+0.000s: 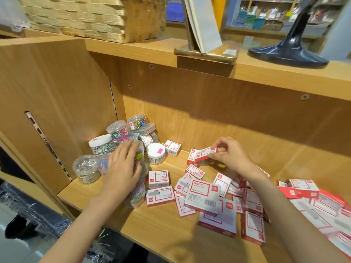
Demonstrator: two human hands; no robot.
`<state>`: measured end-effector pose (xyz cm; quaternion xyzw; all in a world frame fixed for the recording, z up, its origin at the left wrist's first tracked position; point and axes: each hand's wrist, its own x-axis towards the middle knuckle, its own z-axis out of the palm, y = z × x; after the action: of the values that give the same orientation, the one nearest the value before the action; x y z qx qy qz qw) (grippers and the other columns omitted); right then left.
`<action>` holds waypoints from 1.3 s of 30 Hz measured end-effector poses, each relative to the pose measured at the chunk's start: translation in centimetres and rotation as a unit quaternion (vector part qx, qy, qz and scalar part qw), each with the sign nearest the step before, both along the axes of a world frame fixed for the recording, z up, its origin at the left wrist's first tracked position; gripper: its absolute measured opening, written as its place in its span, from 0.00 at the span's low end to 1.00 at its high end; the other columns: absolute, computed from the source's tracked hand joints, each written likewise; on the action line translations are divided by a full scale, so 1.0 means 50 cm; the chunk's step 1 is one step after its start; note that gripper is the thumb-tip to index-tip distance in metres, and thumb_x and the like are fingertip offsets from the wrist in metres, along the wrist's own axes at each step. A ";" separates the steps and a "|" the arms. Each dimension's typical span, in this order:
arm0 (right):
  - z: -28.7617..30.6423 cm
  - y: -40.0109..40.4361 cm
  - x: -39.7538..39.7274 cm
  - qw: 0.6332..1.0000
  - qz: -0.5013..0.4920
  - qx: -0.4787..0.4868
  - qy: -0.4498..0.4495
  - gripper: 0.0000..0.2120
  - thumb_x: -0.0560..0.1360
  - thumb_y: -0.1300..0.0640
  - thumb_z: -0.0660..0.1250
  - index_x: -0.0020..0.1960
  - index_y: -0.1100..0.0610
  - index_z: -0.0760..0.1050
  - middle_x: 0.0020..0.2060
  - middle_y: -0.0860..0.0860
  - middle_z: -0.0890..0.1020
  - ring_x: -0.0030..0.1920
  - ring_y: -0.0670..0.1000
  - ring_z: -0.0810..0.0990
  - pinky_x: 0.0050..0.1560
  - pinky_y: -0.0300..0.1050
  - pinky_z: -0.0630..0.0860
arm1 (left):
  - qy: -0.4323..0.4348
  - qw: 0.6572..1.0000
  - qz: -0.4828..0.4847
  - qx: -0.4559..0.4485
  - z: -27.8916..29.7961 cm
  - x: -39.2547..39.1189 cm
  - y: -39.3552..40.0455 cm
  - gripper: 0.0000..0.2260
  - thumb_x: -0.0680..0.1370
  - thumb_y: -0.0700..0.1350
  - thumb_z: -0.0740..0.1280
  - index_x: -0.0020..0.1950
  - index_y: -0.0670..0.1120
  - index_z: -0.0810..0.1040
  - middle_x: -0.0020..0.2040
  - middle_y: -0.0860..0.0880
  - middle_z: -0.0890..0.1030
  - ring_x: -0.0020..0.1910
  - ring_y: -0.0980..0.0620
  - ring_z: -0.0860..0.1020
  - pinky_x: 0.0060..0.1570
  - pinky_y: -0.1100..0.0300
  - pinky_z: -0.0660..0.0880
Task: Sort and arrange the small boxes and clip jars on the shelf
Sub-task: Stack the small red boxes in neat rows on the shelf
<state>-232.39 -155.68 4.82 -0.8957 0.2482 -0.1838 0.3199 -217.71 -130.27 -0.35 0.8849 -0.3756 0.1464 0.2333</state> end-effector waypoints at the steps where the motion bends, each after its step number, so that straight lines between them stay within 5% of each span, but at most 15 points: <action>1: 0.000 -0.005 -0.009 1.000 -0.011 0.007 -0.001 0.10 0.66 0.61 0.75 0.41 0.54 0.74 0.39 0.46 0.70 0.33 0.41 0.69 0.34 0.29 0.67 | -0.005 1.000 0.004 0.000 0.001 -0.006 -0.004 0.26 0.74 0.51 0.53 0.68 0.41 0.68 0.67 0.40 0.70 0.67 0.39 0.66 0.65 0.41 0.63; 9: 0.008 -0.032 -0.116 0.998 -0.057 0.020 -0.024 0.14 0.66 0.61 0.75 0.36 0.49 0.71 0.41 0.45 0.69 0.40 0.45 0.74 0.44 0.39 0.71 | 0.013 0.991 -0.129 -0.030 0.014 -0.092 -0.076 0.22 0.74 0.49 0.54 0.64 0.42 0.72 0.63 0.43 0.74 0.60 0.47 0.69 0.60 0.45 0.67; 14: 0.022 -0.077 -0.266 0.992 -0.125 -0.022 -0.009 0.11 0.65 0.60 0.76 0.37 0.51 0.73 0.39 0.47 0.69 0.34 0.46 0.74 0.36 0.35 0.70 | 0.108 0.967 -0.229 -0.037 0.007 -0.161 -0.135 0.25 0.74 0.54 0.53 0.67 0.44 0.70 0.59 0.46 0.78 0.56 0.46 0.76 0.56 0.51 0.70; 20: 0.007 -0.135 -0.427 0.968 -0.208 -0.101 0.093 0.10 0.66 0.61 0.75 0.40 0.57 0.73 0.39 0.53 0.71 0.37 0.51 0.71 0.36 0.43 0.60 | 0.135 0.958 -0.252 0.021 -0.011 -0.227 -0.195 0.28 0.72 0.64 0.52 0.68 0.52 0.67 0.64 0.54 0.73 0.62 0.52 0.69 0.61 0.54 0.64; 23: -0.003 -0.148 -0.457 0.958 -0.211 -0.111 0.157 0.10 0.69 0.57 0.73 0.45 0.57 0.73 0.43 0.52 0.69 0.49 0.56 0.71 0.43 0.42 0.59 | 0.132 0.955 -0.264 0.025 -0.005 -0.240 -0.228 0.30 0.71 0.64 0.50 0.66 0.50 0.70 0.63 0.52 0.74 0.62 0.51 0.71 0.61 0.51 0.67; 26: -0.003 -0.135 -0.421 0.968 -0.181 -0.122 0.128 0.11 0.71 0.53 0.70 0.50 0.56 0.75 0.47 0.51 0.68 0.51 0.50 0.65 0.49 0.41 0.60 | 0.106 0.955 -0.276 0.033 -0.005 -0.250 -0.250 0.29 0.72 0.63 0.51 0.62 0.47 0.75 0.61 0.51 0.76 0.60 0.50 0.73 0.60 0.52 0.67; 30: -0.005 -0.091 -0.307 0.987 -0.065 -0.072 0.127 0.18 0.71 0.44 0.68 0.55 0.54 0.73 0.50 0.50 0.72 0.54 0.50 0.71 0.49 0.41 0.64 | 0.109 0.961 -0.253 0.035 -0.003 -0.251 -0.248 0.26 0.73 0.61 0.52 0.62 0.48 0.75 0.62 0.52 0.75 0.61 0.51 0.72 0.62 0.50 0.67; 33: -0.029 -0.053 -0.226 0.988 -0.040 0.021 0.147 0.25 0.68 0.36 0.66 0.60 0.49 0.70 0.59 0.51 0.69 0.60 0.52 0.69 0.61 0.51 0.69 | 0.123 0.968 -0.216 0.028 -0.001 -0.238 -0.218 0.22 0.74 0.58 0.54 0.61 0.49 0.75 0.61 0.53 0.75 0.60 0.52 0.72 0.61 0.50 0.68; 39: -0.074 -0.027 -0.145 0.972 -0.091 -0.136 0.169 0.18 0.72 0.43 0.65 0.58 0.48 0.66 0.59 0.55 0.65 0.60 0.58 0.67 0.60 0.55 0.65 | 0.113 0.984 -0.136 0.015 -0.006 -0.189 -0.140 0.23 0.73 0.54 0.52 0.56 0.44 0.78 0.56 0.48 0.79 0.54 0.46 0.76 0.54 0.54 0.69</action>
<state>-239.64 -157.01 1.11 -0.9223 0.3522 -0.0907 0.1306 -227.18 -137.25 -0.65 0.8397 -0.4657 0.0067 0.2791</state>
